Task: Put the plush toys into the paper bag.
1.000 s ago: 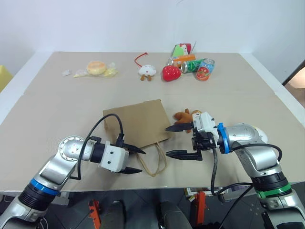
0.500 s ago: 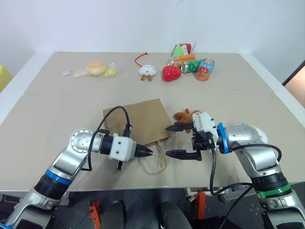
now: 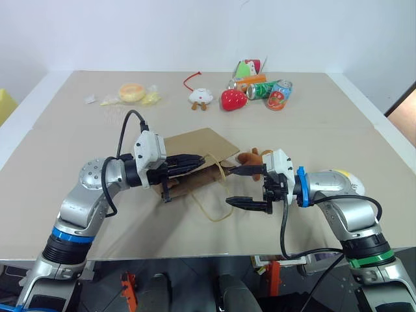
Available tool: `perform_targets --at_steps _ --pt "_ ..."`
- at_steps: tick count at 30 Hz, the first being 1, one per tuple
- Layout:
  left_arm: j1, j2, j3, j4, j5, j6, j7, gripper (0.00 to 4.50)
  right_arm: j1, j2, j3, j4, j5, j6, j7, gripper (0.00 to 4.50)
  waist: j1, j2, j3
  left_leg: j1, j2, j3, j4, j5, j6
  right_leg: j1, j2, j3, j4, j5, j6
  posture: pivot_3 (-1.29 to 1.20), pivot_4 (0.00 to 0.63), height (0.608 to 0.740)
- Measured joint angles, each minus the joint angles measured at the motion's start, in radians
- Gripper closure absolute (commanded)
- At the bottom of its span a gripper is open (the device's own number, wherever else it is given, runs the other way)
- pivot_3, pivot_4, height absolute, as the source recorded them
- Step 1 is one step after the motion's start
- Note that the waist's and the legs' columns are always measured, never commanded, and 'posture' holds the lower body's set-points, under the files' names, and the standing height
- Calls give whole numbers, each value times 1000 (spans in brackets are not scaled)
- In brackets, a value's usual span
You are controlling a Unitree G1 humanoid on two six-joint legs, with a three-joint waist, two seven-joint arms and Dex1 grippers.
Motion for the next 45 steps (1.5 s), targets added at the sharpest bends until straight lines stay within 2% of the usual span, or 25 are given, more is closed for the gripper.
perform_targets --at_steps 2,3,4,5,7,9,16,19,25,32,36,42,45 --pt "0 -13 4 -3 -1 10 25 4500 -6 9 0 0 2 4 -1 1813 0 0 0 0 0 0 0 0 0 0 0 0 0 0 0 0 150 740" --pt "0 -28 4 -3 0 15 46 4500 -19 13 1 0 6 9 -1 2009 0 0 0 0 0 0 1 0 0 0 0 0 0 1 0 0 150 740" --pt "0 -28 4 -3 0 15 47 4500 -19 13 1 0 6 9 -1 2009 0 0 0 0 0 0 1 0 0 0 0 0 0 1 0 0 150 740" --pt "3 -39 8 -6 2 15 74 4500 -33 21 0 1 5 8 -8 2806 0 0 0 0 0 0 2 0 0 1 0 0 0 1 1 0 150 740" --pt "6 -42 8 -9 3 15 78 4500 -33 26 0 2 5 7 -10 3442 0 0 0 0 0 0 3 0 0 1 0 0 0 1 1 0 150 740" --pt "16 -46 6 -29 10 16 94 4500 -42 56 3 16 -4 3 -24 4474 0 0 0 -1 0 0 3 0 0 1 0 0 0 1 0 0 150 740" --pt "25 -76 -3 -41 31 16 120 4500 -101 151 48 32 -38 8 -86 4474 -1 0 0 -1 1 0 3 0 0 1 1 1 0 2 0 0 150 740" --pt "26 -116 -4 -51 45 16 172 4500 -138 233 91 109 -112 5 -180 4474 -1 0 0 -1 1 0 3 0 0 1 1 1 0 2 0 0 150 740" --pt "25 -159 -1 -69 69 18 258 4500 -161 309 120 163 -203 -12 -299 4474 -1 0 0 -1 1 0 3 0 0 0 1 1 0 2 0 0 150 740" --pt "8 -208 11 -84 113 19 384 4500 -123 353 196 218 -360 -96 -441 4474 -1 0 0 -2 0 0 3 0 0 0 1 2 0 3 1 0 150 740" --pt "10 -228 11 -113 148 18 442 4500 -101 395 214 318 -456 -192 -566 4474 -2 0 0 -1 0 0 3 0 0 0 1 2 0 3 1 0 150 740" --pt "12 -218 20 -122 168 14 460 4500 -100 401 212 342 -473 -234 -575 4474 -7 0 0 0 0 0 4 0 0 1 1 2 0 3 1 0 150 740" --pt "-35 -202 31 -121 194 -12 464 4500 -100 403 208 345 -472 -236 -574 4474 -7 -1 0 0 0 0 4 0 0 1 1 2 0 3 1 0 150 740"
